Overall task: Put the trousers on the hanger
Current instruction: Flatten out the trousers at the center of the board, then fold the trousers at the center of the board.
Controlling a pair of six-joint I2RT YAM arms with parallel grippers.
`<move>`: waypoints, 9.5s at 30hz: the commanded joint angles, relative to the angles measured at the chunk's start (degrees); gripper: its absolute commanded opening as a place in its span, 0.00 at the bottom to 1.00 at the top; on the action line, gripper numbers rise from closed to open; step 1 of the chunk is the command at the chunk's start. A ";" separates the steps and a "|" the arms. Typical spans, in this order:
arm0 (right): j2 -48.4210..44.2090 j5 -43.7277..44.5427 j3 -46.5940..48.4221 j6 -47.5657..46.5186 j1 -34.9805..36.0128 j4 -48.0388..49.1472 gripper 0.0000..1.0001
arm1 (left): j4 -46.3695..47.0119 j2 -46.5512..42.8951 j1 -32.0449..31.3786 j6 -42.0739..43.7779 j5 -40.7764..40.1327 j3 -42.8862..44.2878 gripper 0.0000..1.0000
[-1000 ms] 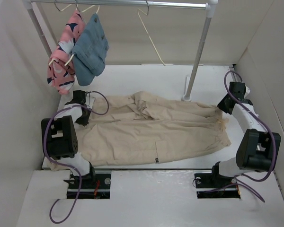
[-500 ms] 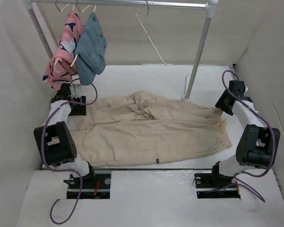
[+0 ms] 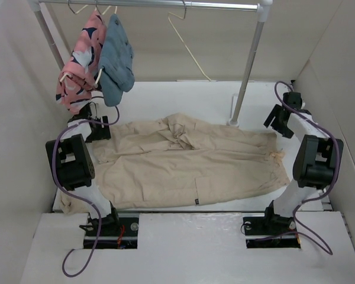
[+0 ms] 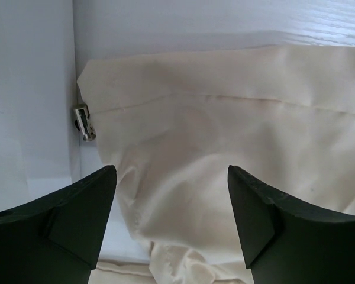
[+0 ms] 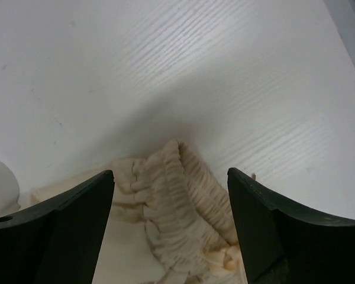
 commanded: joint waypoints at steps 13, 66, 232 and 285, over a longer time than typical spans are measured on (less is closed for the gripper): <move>12.56 -2.70 5.74 1.62 -0.27 -0.75 0.67 | 5.72 2.02 0.07 -1.34 -6.58 3.41 0.78; -9.75 -8.76 -3.47 -3.31 -5.01 4.43 0.00 | -4.64 -16.52 6.48 17.12 -8.25 2.01 0.00; -34.82 14.87 -19.67 51.04 17.40 -25.83 0.00 | -35.58 -25.50 15.62 39.71 -13.09 -0.72 0.00; -35.34 -4.88 -23.16 30.26 -3.59 -15.17 0.03 | -37.70 -33.84 19.14 47.00 -32.24 -16.70 0.00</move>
